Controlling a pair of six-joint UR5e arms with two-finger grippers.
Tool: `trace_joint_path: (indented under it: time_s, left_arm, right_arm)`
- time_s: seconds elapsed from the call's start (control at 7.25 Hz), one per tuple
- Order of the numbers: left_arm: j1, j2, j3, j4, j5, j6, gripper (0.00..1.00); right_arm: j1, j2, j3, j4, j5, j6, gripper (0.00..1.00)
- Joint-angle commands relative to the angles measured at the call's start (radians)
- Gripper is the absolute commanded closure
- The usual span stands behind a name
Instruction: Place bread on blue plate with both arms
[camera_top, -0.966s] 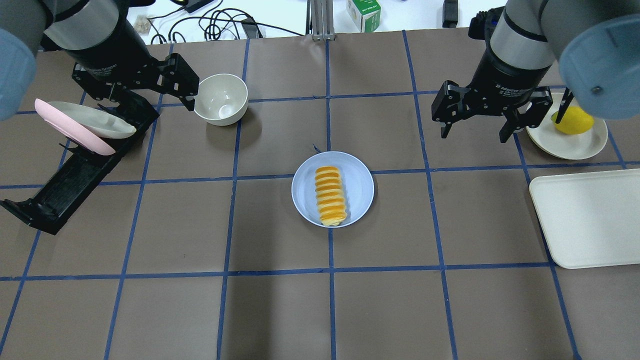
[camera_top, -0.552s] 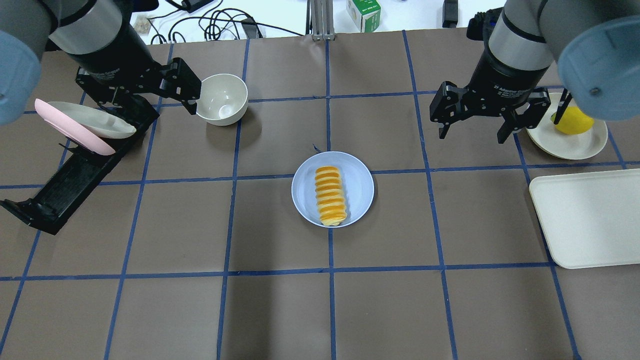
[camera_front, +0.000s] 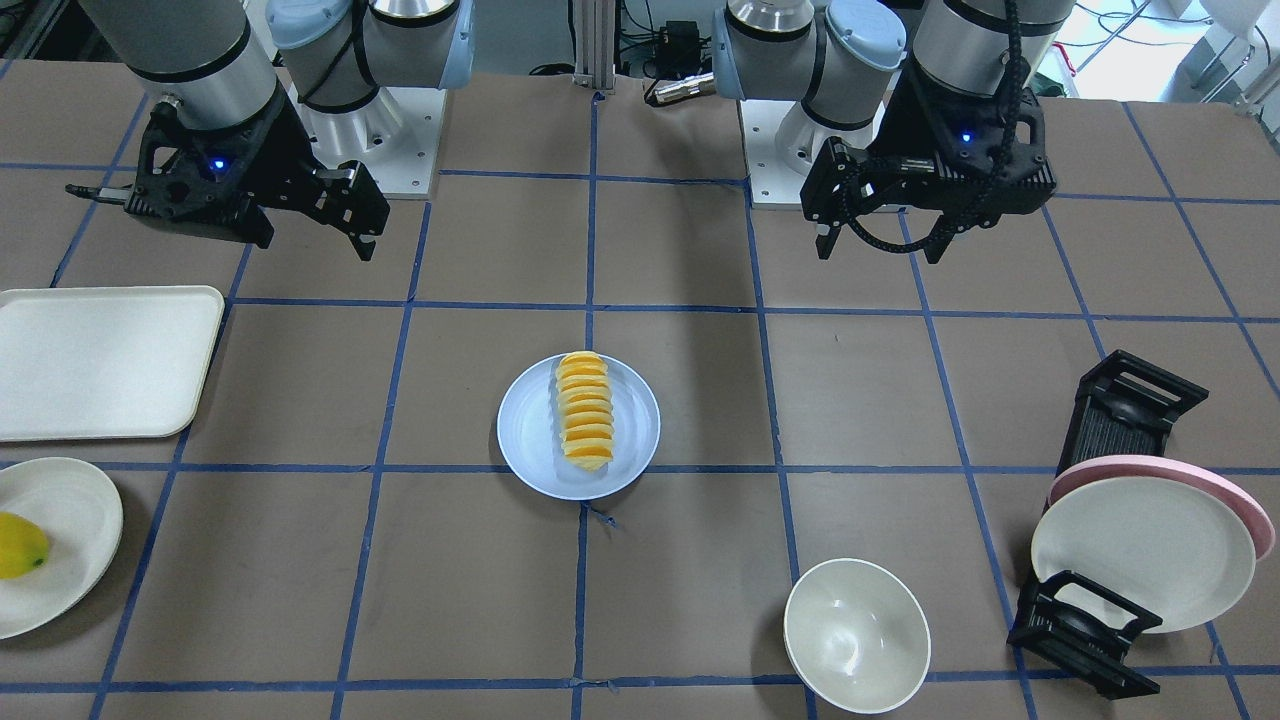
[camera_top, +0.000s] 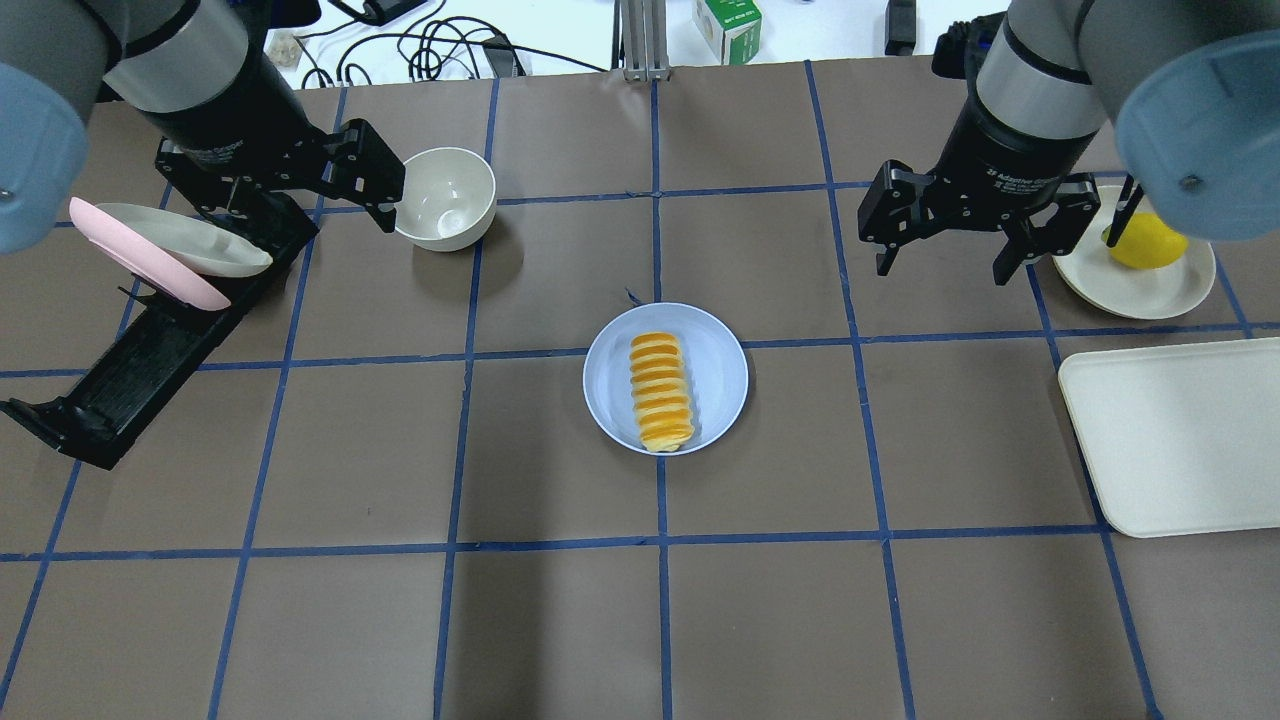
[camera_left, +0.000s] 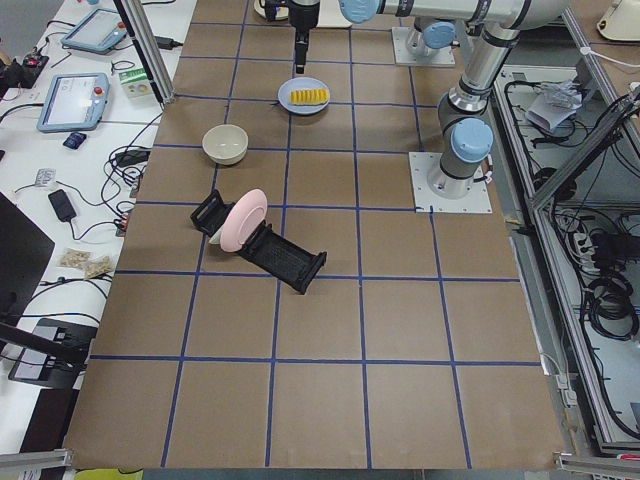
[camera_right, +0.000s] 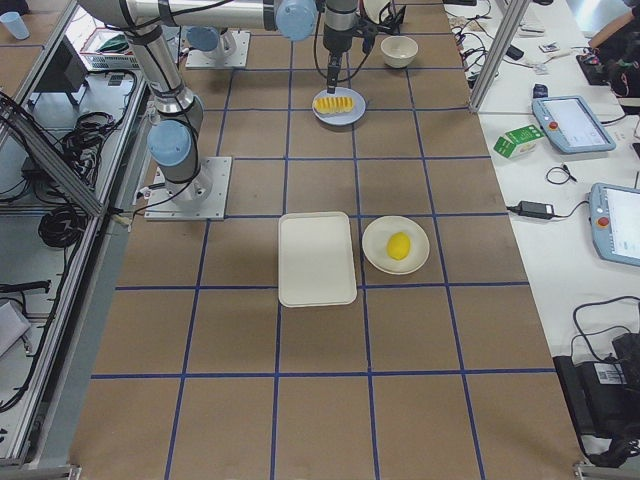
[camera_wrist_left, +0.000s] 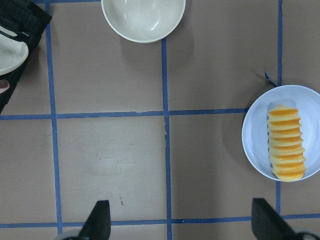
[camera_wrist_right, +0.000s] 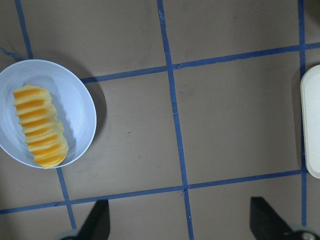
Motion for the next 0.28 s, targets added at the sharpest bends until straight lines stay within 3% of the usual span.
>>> trace_joint_path:
  time_s: [0.0,0.14]
  left_arm:
    - [-0.002,0.001,0.0,0.0,0.0,0.0,0.0]
    - [-0.002,0.002,0.0,0.0,0.002,0.0,0.0]
  right_arm:
    - [-0.002,0.001,0.001,0.003,-0.001,0.0,0.0]
    - [0.001,0.001,0.003,0.001,0.0,0.0,0.0]
